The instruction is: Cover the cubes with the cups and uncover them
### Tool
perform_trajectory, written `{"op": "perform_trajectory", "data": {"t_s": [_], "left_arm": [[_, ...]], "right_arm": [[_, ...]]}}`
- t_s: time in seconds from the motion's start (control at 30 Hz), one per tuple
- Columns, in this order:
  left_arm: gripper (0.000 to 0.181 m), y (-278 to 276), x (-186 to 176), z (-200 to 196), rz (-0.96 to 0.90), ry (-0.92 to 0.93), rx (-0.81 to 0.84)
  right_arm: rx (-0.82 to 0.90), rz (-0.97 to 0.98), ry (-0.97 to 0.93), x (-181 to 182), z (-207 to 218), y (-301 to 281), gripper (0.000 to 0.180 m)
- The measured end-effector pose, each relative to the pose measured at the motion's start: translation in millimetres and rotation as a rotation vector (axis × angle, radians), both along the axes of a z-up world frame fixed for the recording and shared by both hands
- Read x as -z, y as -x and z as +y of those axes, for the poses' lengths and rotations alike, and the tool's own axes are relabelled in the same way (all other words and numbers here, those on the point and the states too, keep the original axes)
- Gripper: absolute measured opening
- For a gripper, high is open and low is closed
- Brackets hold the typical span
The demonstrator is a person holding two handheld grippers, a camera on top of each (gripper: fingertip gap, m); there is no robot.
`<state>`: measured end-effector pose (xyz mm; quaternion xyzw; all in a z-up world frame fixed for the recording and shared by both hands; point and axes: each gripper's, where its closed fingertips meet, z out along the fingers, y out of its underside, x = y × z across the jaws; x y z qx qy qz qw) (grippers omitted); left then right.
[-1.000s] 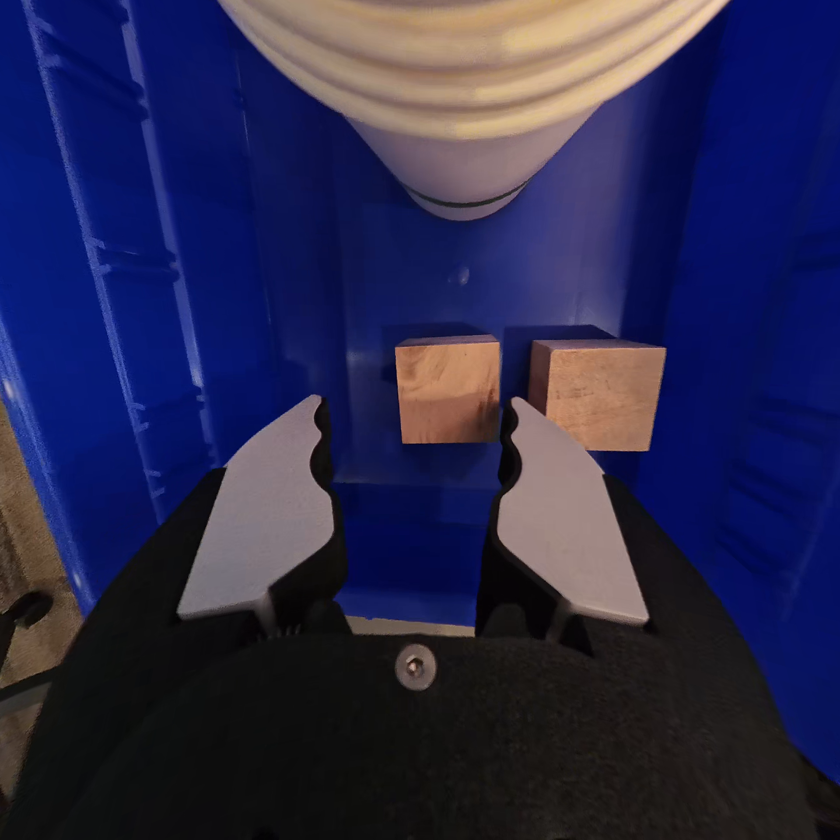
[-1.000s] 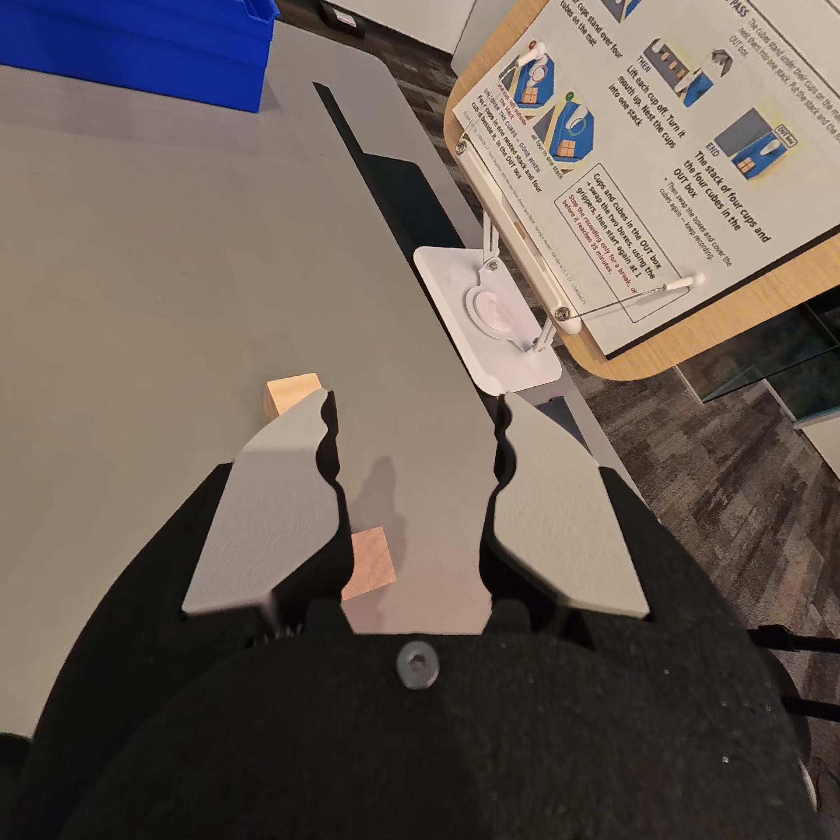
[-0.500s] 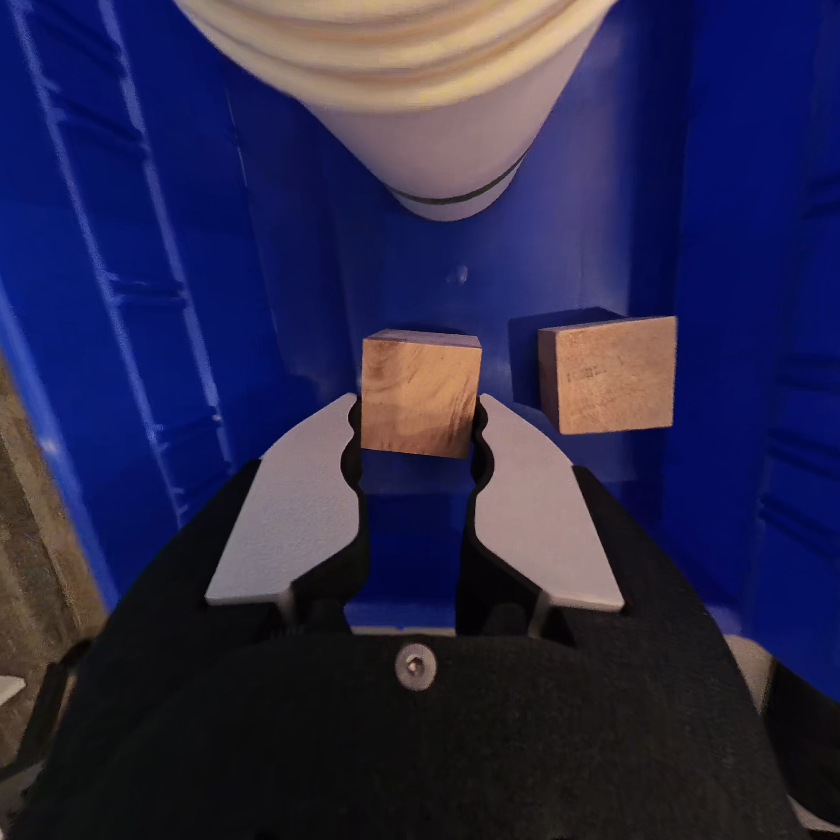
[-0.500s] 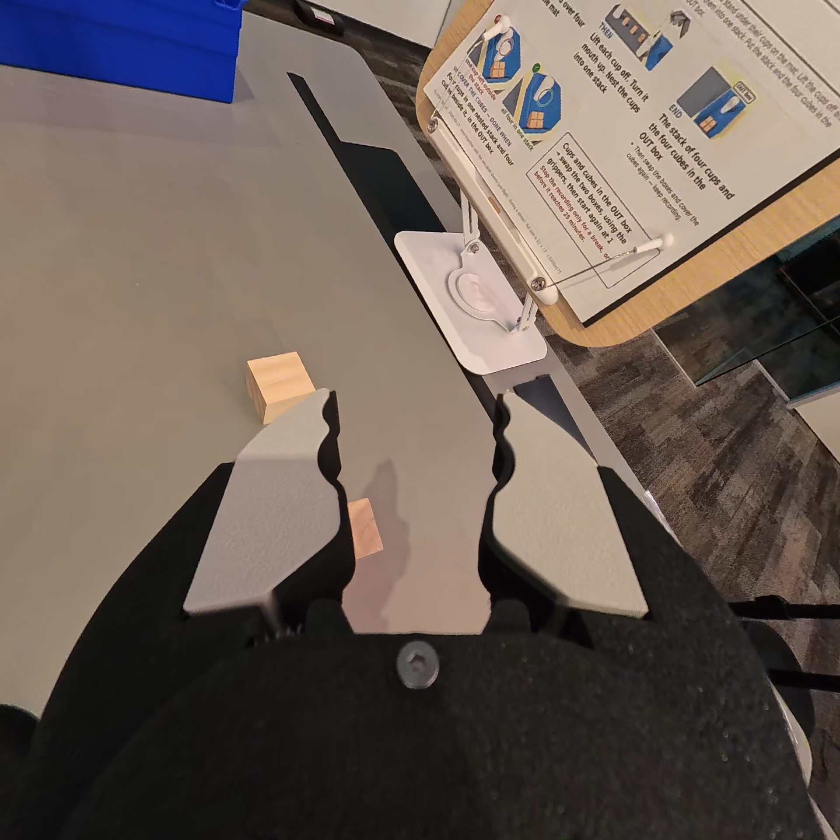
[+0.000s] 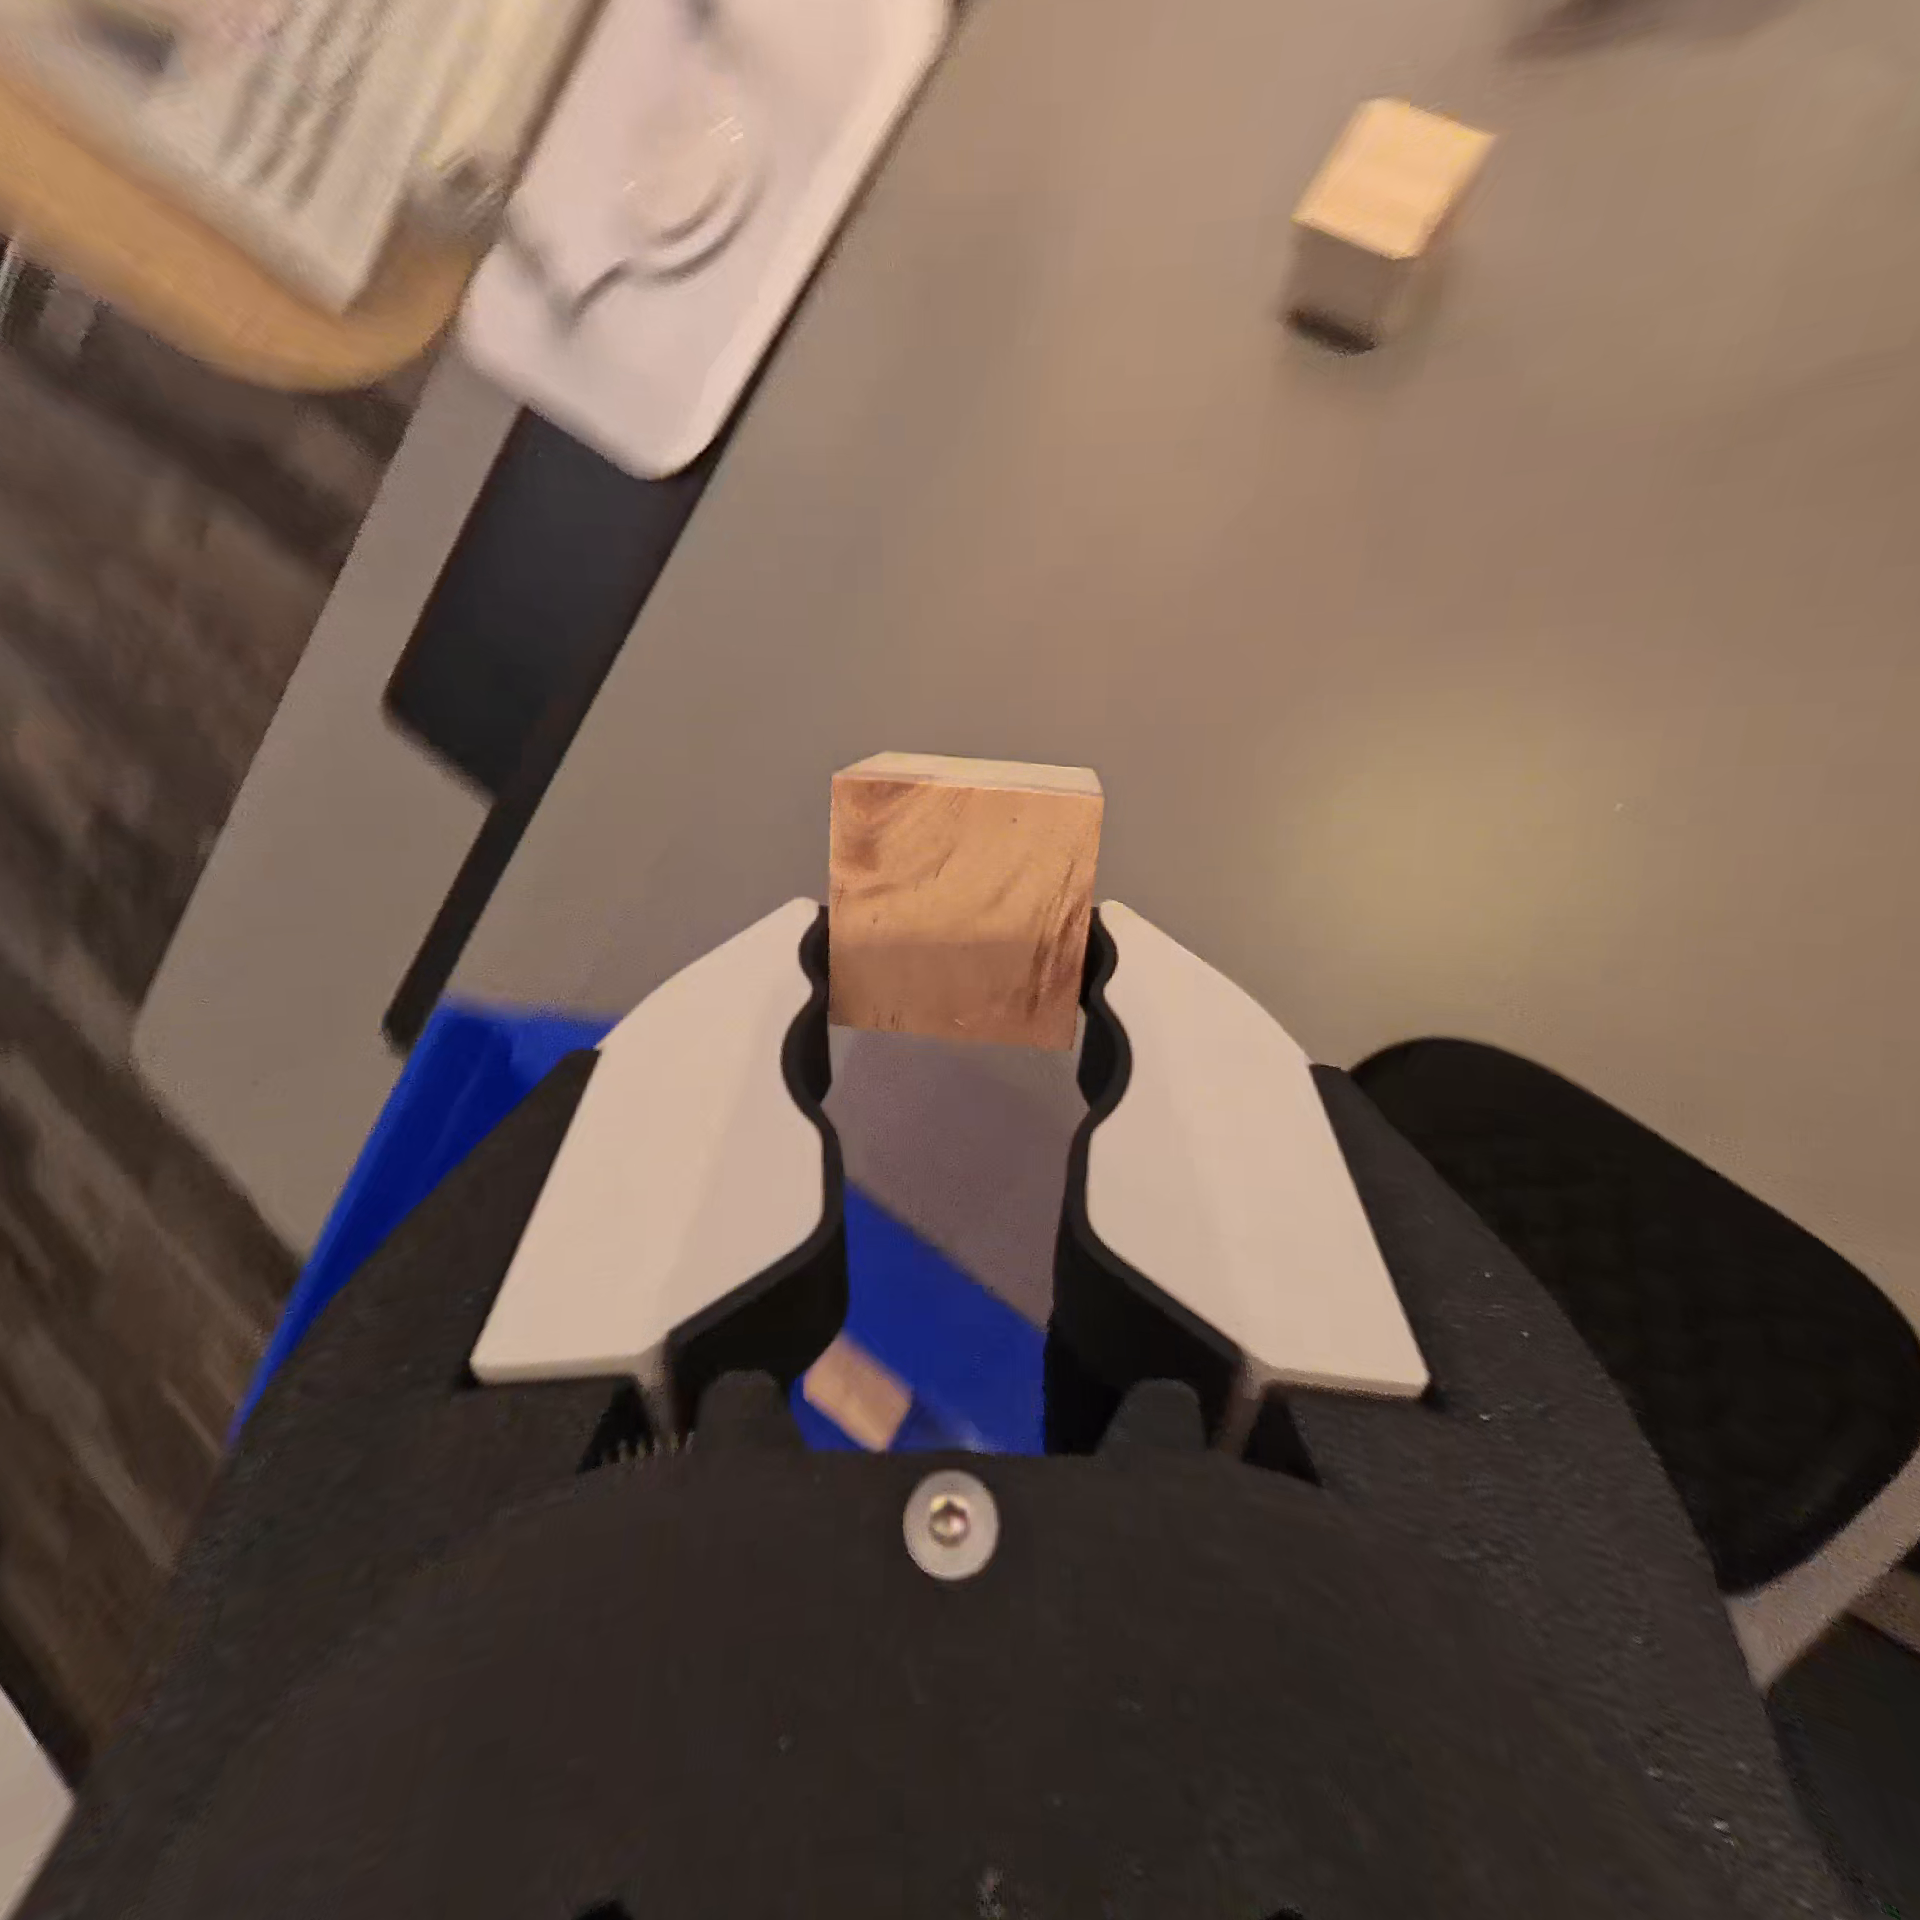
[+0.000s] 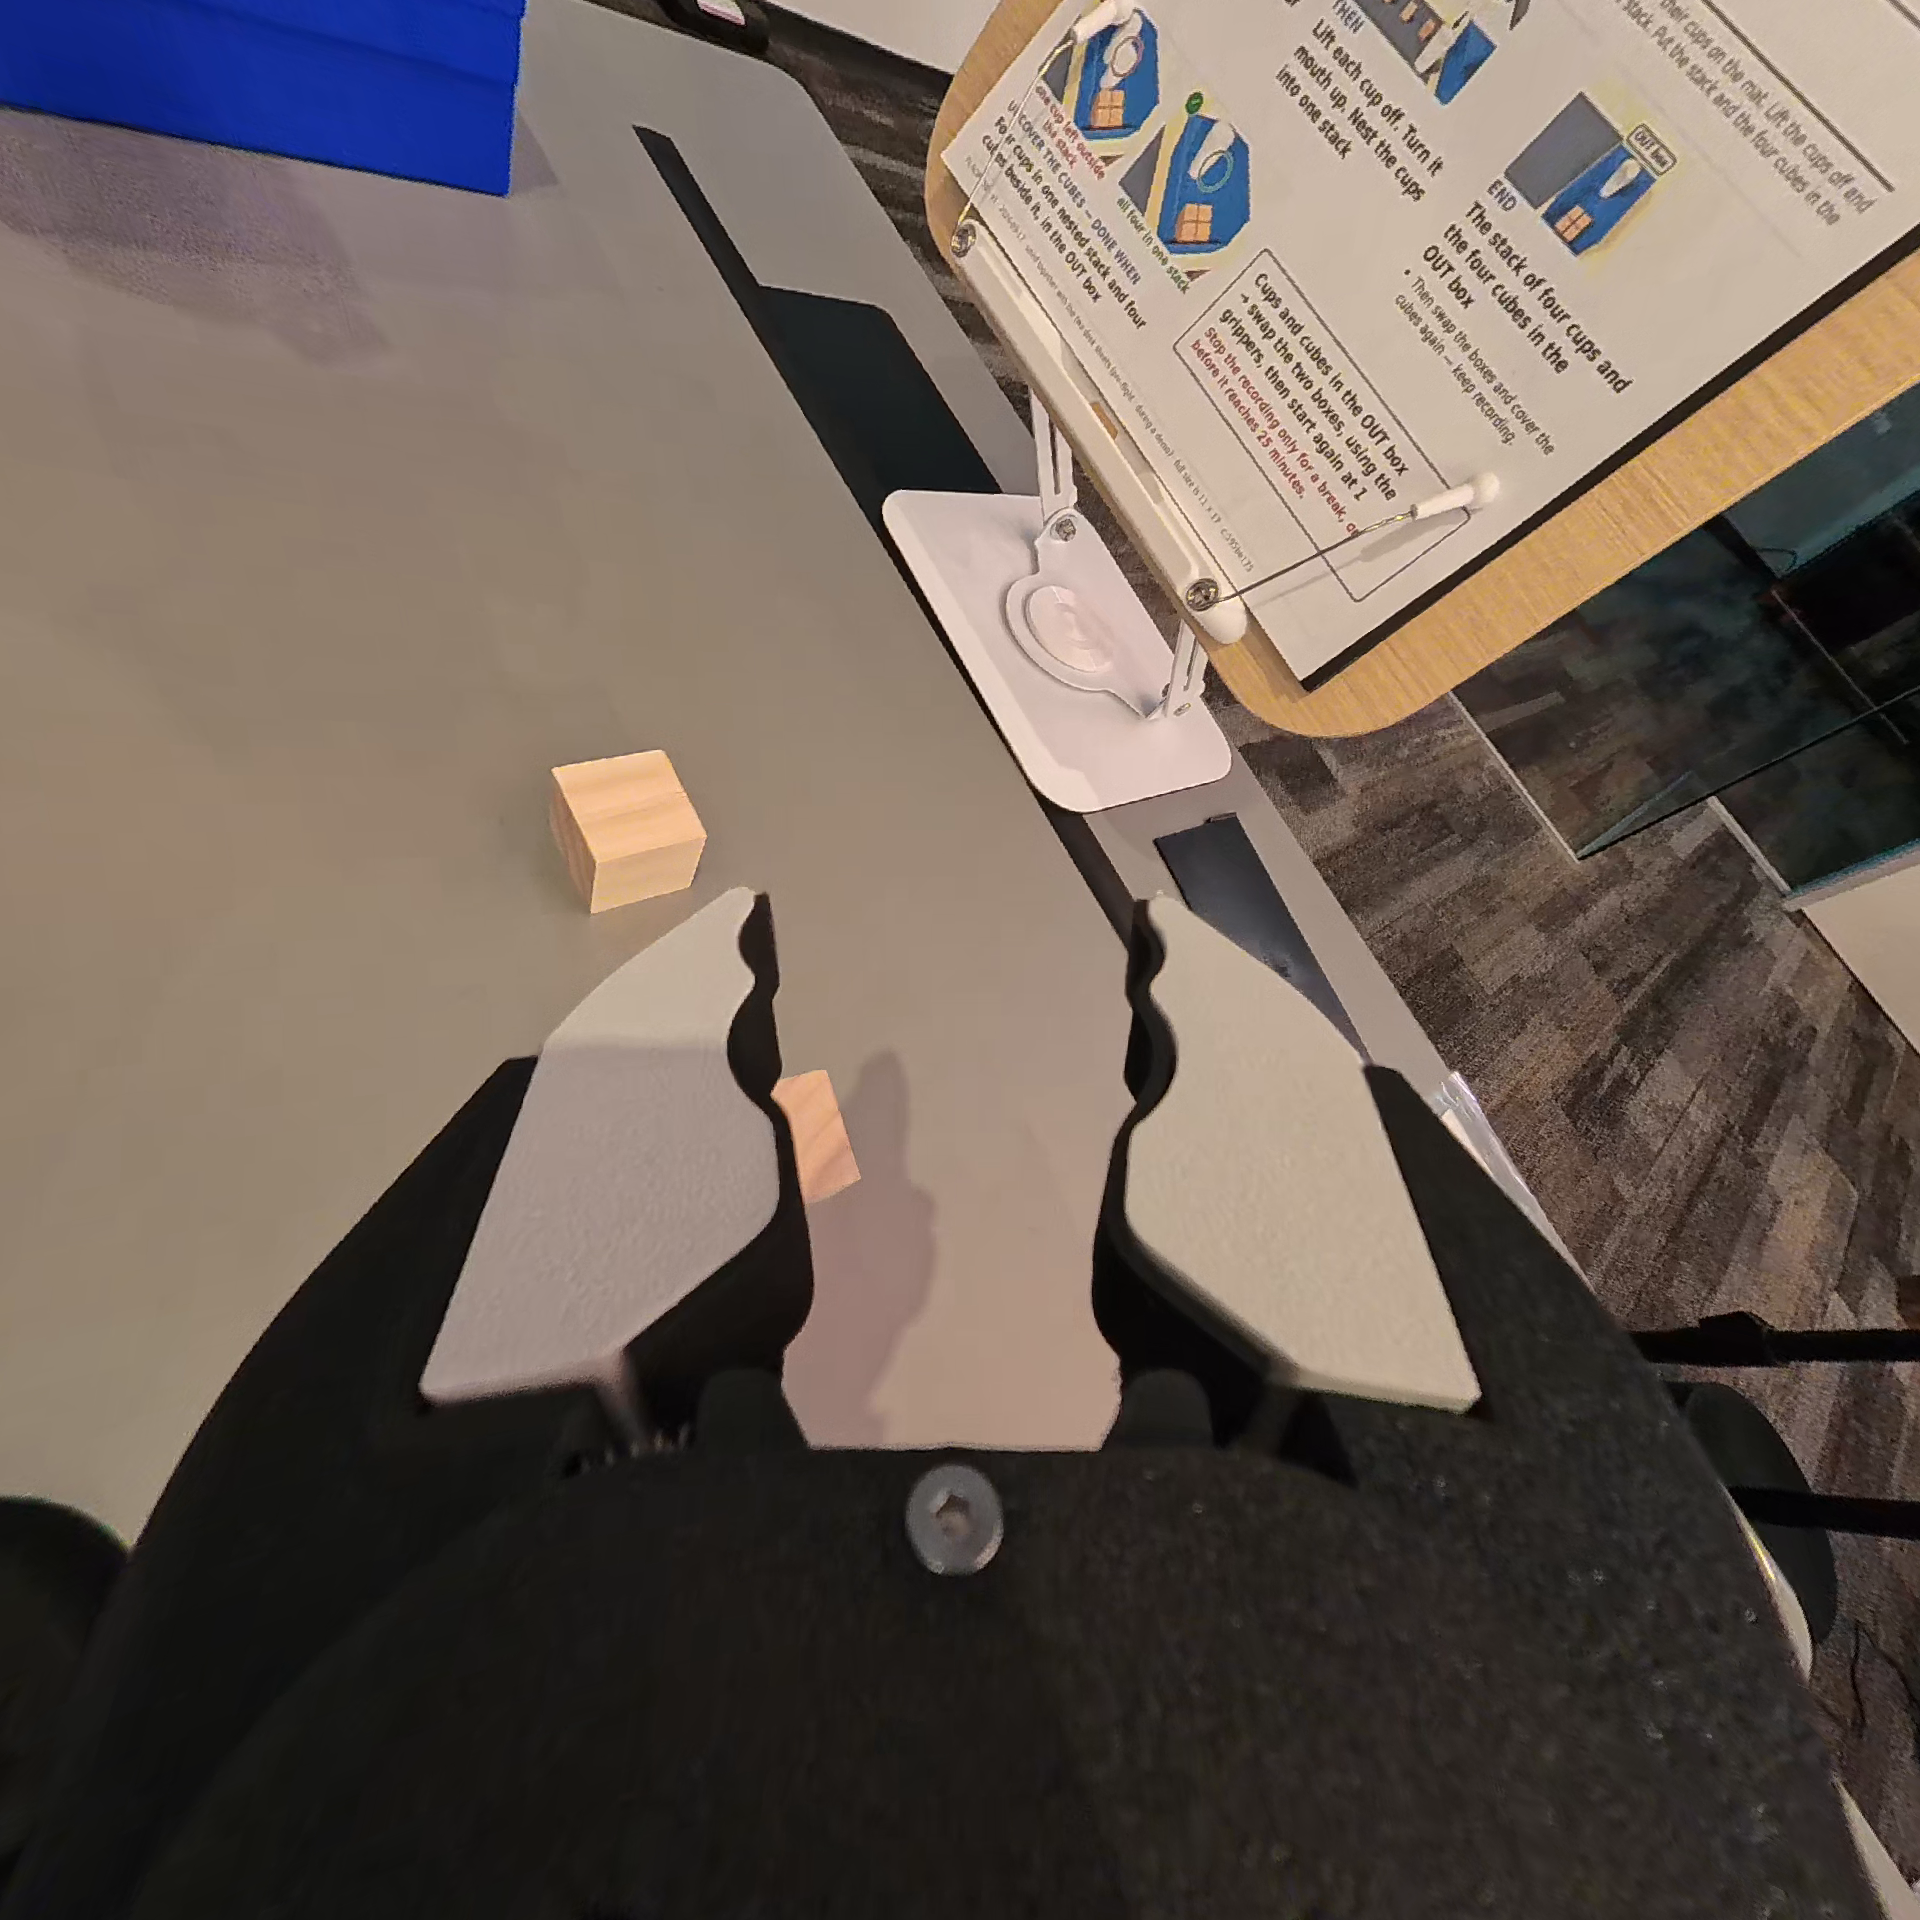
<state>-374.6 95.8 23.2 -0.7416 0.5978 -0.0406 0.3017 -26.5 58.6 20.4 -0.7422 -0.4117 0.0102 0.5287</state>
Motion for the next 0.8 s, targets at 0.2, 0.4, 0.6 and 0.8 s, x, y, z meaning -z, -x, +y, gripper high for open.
{"op": "perform_trajectory", "data": {"t_s": [0.2,0.4,0.6,0.8], "left_arm": [[0.045,-92.8,87.4,-0.3,0.141,0.068,0.262],[0.045,-120.4,144.9,7.4,0.274,0.115,0.37],[0.045,-134.9,150.0,16.7,0.273,0.133,0.401],[0.045,-129.2,160.1,20.6,0.291,0.148,0.412]], "right_arm": [[-0.028,0.024,-0.016,-7.2,-10.5,-2.1,0.064],[-0.056,0.047,-0.025,-11.2,-20.0,-5.1,0.062],[-0.05,0.05,-0.007,-5.9,-18.7,-10.1,0.062],[-0.049,0.055,0.001,-3.7,-19.3,-13.9,0.062]]}}
